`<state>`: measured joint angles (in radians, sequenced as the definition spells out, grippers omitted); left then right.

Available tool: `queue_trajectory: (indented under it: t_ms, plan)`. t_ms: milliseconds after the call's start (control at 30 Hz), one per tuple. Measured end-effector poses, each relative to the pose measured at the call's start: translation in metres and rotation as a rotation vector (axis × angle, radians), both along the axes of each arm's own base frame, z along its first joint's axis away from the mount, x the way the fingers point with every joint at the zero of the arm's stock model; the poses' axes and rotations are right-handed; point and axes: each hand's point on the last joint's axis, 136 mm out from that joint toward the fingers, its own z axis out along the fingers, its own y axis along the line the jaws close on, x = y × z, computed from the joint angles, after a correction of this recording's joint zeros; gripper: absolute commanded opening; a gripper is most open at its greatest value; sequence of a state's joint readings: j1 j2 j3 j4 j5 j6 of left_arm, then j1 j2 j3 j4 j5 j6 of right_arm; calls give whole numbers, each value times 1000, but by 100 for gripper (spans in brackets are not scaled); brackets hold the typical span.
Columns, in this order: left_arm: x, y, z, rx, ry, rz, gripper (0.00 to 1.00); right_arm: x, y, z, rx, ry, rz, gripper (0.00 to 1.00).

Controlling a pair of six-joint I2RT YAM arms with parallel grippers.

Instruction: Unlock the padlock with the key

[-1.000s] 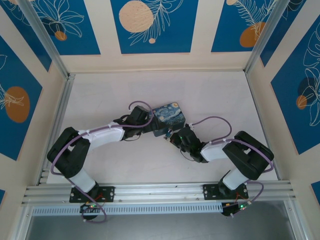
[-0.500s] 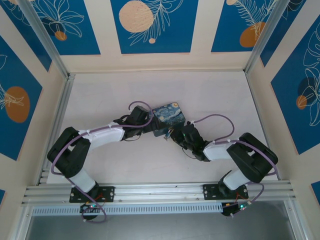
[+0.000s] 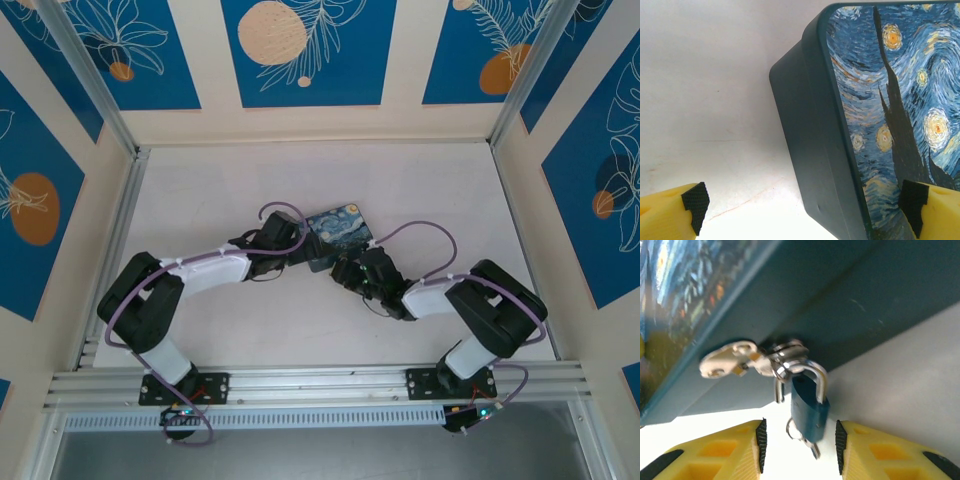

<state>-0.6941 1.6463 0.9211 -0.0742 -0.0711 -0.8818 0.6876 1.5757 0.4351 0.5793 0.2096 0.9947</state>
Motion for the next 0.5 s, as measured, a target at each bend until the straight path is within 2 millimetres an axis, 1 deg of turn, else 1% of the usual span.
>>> queue_trajectory:
  t_ms: [233,433,500]
  plan:
    - [0,0,0,0,1,0,100,11,8,-1,-13,-36,20,41]
    - [0,0,0,-3,-1,2,100,15,8,-3,-20,-48,4,32]
    - [1,0,0,-4,-1,2,100,15,7,-4,-24,-49,0,31]
